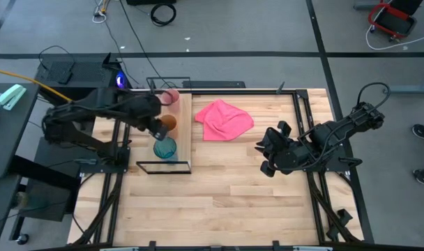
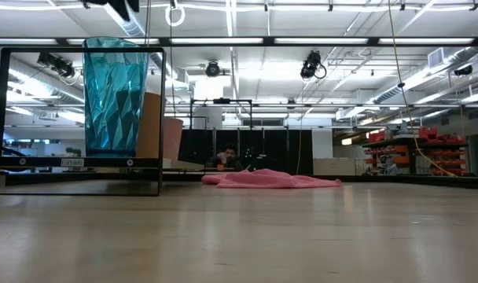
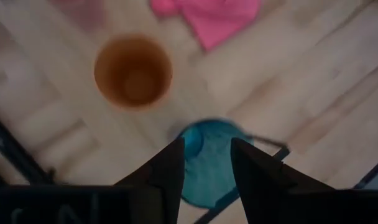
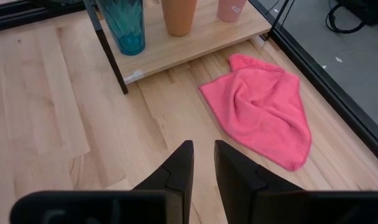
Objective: Stack small to large cups/mugs on shelf
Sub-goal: Return to Home Position
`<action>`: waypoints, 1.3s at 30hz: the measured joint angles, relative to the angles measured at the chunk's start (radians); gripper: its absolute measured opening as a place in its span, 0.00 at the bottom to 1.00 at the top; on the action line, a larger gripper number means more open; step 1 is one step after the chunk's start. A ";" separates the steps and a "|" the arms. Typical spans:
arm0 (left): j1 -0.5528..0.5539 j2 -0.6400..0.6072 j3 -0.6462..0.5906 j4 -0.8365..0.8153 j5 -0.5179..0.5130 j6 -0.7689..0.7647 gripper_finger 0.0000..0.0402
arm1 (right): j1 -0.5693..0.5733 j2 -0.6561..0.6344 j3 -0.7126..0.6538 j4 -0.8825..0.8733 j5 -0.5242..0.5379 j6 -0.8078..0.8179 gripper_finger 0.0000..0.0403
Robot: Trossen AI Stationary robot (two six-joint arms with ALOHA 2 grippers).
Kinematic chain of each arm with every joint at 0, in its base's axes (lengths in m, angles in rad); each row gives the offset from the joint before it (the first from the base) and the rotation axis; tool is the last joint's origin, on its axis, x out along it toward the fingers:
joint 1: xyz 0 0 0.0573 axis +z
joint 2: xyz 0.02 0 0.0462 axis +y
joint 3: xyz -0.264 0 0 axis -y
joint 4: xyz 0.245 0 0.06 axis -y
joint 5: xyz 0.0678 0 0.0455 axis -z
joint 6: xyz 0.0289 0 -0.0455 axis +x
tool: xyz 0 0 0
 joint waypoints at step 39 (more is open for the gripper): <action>-0.386 -0.201 0.163 0.177 -0.308 0.473 0.35 | 0.120 -0.072 0.000 0.421 -0.010 -0.030 0.18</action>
